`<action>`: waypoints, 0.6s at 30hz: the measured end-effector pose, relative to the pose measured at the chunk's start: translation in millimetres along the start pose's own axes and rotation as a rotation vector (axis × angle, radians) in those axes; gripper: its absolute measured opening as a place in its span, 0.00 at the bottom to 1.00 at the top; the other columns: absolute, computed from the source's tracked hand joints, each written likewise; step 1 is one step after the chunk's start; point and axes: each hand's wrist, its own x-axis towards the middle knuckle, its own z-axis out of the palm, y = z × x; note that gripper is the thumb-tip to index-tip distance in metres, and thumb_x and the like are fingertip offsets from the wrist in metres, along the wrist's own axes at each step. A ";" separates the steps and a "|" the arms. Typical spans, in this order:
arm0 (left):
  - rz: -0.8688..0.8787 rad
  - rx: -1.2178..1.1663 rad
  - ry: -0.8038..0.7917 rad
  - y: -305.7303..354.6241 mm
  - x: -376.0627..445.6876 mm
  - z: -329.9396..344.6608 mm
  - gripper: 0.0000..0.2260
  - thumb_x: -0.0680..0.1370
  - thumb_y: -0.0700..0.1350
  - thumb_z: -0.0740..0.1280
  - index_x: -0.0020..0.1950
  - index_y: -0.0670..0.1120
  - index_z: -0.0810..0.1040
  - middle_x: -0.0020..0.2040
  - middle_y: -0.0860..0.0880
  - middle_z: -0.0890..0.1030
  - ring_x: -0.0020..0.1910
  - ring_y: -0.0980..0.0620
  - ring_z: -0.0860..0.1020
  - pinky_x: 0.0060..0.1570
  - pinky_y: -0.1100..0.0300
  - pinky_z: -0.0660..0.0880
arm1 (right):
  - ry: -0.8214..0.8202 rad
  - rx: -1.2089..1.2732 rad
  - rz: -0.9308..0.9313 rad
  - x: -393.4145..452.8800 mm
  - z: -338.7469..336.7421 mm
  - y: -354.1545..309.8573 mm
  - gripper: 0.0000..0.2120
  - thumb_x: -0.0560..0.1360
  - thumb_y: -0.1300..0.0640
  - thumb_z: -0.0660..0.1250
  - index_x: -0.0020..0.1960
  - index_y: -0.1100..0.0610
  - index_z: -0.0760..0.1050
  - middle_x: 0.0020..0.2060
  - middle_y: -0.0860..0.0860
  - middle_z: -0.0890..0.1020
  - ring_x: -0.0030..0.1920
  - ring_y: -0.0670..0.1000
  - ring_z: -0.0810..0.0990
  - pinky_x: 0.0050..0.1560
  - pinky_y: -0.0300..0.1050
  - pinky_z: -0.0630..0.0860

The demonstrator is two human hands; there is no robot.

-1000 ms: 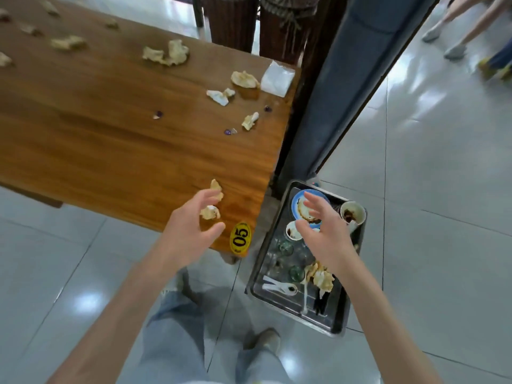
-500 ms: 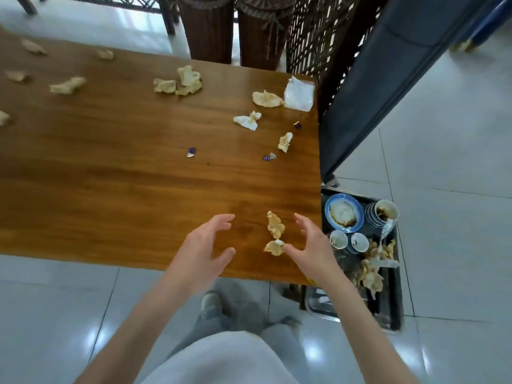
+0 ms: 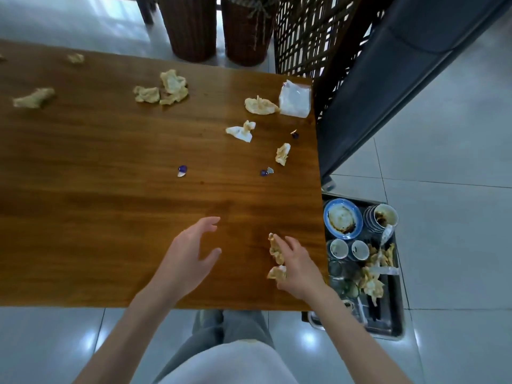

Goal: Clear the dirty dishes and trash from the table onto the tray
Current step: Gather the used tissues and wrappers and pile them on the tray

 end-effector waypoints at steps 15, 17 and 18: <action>-0.049 -0.024 0.029 -9.8 45.5 1.0 0.26 0.74 0.45 0.70 0.69 0.56 0.66 0.60 0.59 0.74 0.59 0.63 0.71 0.51 0.71 0.68 | 0.067 -0.073 -0.183 32.6 4.4 1.1 0.06 0.77 0.58 0.61 0.54 0.52 0.69 0.49 0.49 0.74 0.43 0.47 0.75 0.39 0.37 0.74; -0.059 -0.031 0.033 -9.2 47.0 -0.1 0.26 0.74 0.45 0.70 0.69 0.55 0.66 0.61 0.58 0.75 0.59 0.62 0.71 0.52 0.69 0.69 | 0.089 -0.013 -0.182 36.0 0.0 3.3 0.05 0.77 0.57 0.61 0.52 0.51 0.71 0.47 0.48 0.75 0.42 0.46 0.75 0.39 0.37 0.74; -0.061 -0.029 0.038 -8.7 48.2 -1.1 0.26 0.74 0.44 0.70 0.70 0.54 0.66 0.61 0.57 0.75 0.60 0.62 0.71 0.54 0.68 0.69 | 0.110 0.047 -0.163 39.6 -5.7 3.9 0.05 0.77 0.56 0.62 0.52 0.51 0.72 0.46 0.47 0.75 0.41 0.45 0.75 0.39 0.37 0.74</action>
